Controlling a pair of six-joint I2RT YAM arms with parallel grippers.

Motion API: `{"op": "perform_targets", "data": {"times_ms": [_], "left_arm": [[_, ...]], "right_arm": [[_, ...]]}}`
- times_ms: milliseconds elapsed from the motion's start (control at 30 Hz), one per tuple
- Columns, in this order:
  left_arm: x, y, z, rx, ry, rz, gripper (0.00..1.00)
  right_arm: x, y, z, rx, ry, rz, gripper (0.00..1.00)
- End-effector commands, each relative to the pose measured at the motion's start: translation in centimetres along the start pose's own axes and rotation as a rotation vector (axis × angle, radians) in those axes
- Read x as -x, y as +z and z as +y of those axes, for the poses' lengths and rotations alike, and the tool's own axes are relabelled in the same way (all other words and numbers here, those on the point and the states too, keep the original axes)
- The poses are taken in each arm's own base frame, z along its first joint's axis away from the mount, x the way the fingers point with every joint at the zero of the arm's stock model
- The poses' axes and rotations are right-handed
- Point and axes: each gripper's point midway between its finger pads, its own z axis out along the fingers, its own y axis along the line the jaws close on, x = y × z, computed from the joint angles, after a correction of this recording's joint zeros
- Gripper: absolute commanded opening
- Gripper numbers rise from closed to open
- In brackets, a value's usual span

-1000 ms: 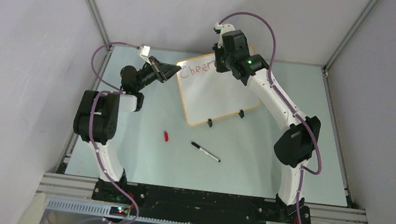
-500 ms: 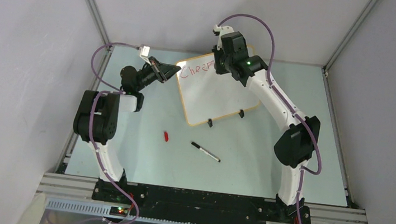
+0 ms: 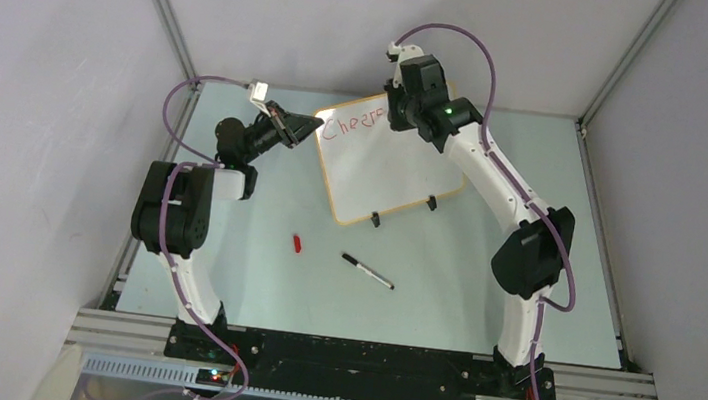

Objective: Write a sentence on the whiteboard

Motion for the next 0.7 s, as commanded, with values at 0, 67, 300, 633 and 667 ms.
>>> {"op": "perform_targets", "data": {"times_ms": [0, 67, 300, 633, 667], "left_arm": [[-0.2, -0.1, -1.7, -0.073, 0.112, 0.02, 0.0], [-0.2, -0.1, -1.7, -0.072, 0.111, 0.02, 0.0], [-0.2, -0.1, -1.7, -0.073, 0.111, 0.02, 0.0], [-0.3, -0.1, -1.7, -0.071, 0.111, 0.02, 0.0], [-0.3, -0.1, -1.7, -0.072, 0.112, 0.02, 0.0]], "right_arm": [[0.7, -0.9, -1.4, -0.044, 0.008, -0.02, 0.0], [0.5, -0.8, -1.4, -0.044, 0.005, -0.015, 0.0], [-0.1, -1.1, -1.2, -0.037, -0.003, -0.005, 0.0], [-0.4, -1.3, -0.3, -0.018, -0.019, -0.002, 0.0], [-0.5, -1.2, -0.2, -0.015, -0.022, 0.0, 0.0]]}}
